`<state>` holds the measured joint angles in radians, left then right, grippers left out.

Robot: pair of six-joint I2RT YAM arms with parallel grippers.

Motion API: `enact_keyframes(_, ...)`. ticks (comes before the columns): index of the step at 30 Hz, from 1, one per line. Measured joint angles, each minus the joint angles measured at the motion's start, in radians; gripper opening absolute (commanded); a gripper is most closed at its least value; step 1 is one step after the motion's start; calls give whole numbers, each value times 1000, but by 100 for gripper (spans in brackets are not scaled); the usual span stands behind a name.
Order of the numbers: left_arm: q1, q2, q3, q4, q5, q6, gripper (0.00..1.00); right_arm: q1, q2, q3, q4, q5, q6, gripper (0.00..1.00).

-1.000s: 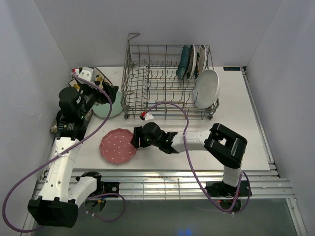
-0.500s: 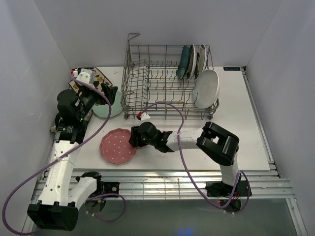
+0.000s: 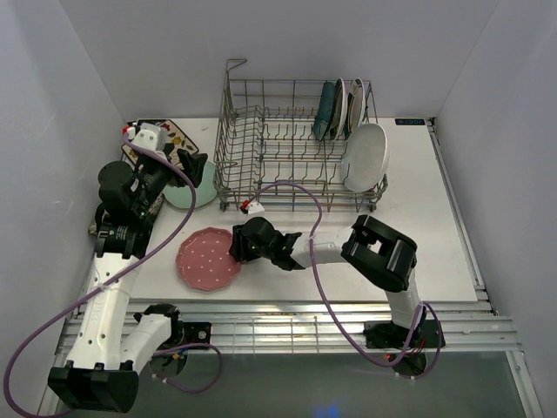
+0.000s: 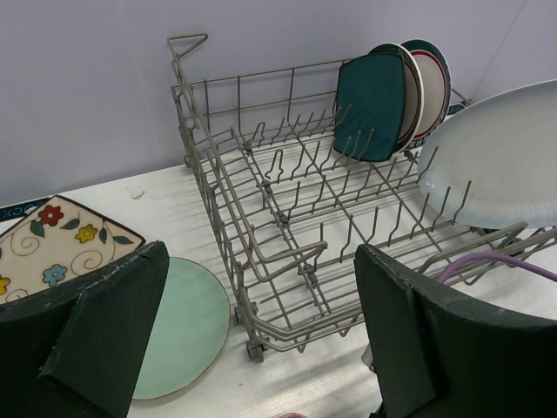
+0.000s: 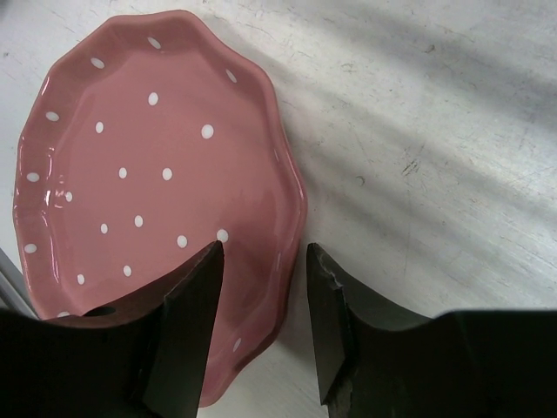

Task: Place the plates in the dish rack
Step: Pick up the plate at the center of the board.

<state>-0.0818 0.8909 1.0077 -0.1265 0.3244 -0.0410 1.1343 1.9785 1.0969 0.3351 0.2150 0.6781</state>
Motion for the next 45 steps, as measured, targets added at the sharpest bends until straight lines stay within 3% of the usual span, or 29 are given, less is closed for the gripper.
enact_keyframes(16,0,-1,-1,0,0,0,98,0,27,39,-34,24,-3,26)
enact_keyframes(22,0,-1,-1,0,2,0,98,0,27,44,-42,40,1,8)
enact_keyframes(45,0,-5,-1,0,0,6,98,43,-47,48,-174,201,-27,8)
